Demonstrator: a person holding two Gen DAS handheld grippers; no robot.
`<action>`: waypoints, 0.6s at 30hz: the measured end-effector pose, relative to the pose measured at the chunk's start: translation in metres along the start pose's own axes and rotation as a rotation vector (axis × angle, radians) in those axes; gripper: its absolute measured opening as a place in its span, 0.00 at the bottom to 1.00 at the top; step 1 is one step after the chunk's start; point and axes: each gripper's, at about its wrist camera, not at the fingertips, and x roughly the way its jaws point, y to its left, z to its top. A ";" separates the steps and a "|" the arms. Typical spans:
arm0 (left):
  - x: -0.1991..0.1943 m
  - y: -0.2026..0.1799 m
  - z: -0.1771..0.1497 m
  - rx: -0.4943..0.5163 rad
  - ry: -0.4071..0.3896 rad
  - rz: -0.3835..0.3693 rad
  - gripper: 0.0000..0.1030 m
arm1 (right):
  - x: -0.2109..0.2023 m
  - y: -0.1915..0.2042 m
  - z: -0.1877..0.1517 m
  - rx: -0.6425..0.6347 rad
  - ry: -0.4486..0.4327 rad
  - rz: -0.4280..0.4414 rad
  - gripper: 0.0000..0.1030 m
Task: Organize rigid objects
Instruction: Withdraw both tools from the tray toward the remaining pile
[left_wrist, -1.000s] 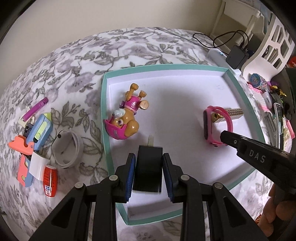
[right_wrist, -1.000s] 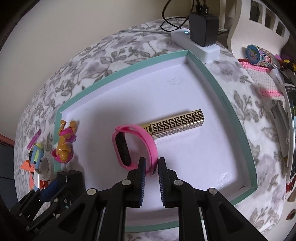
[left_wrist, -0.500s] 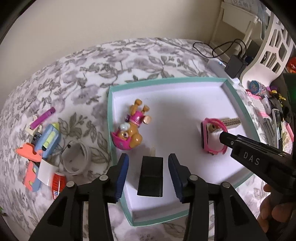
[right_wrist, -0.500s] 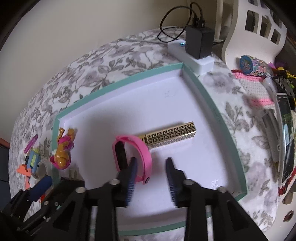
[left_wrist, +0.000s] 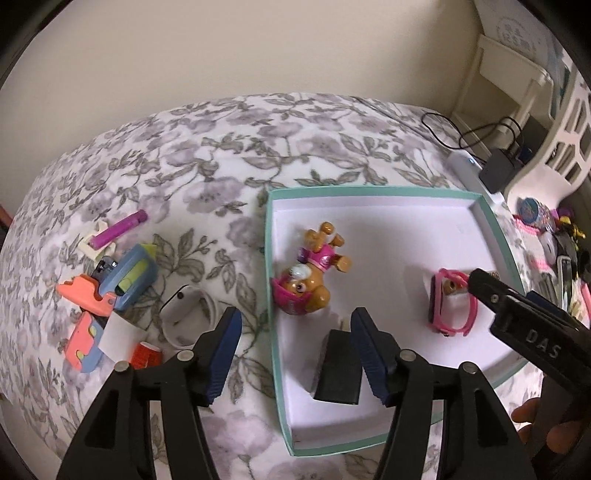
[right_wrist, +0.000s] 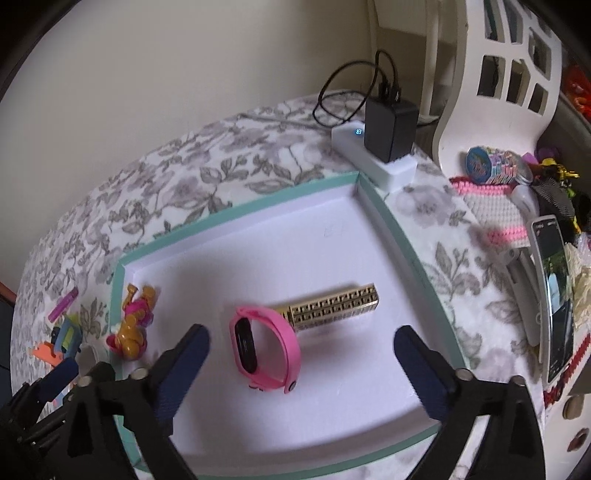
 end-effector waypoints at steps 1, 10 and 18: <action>0.000 0.003 0.000 -0.011 0.002 -0.001 0.61 | -0.001 0.000 0.000 -0.002 -0.008 -0.002 1.00; -0.001 0.021 0.001 -0.093 0.008 -0.018 0.61 | -0.011 0.001 0.005 -0.004 -0.059 -0.019 1.00; -0.013 0.030 0.006 -0.114 -0.029 -0.012 0.61 | -0.023 0.009 0.010 -0.017 -0.116 -0.014 1.00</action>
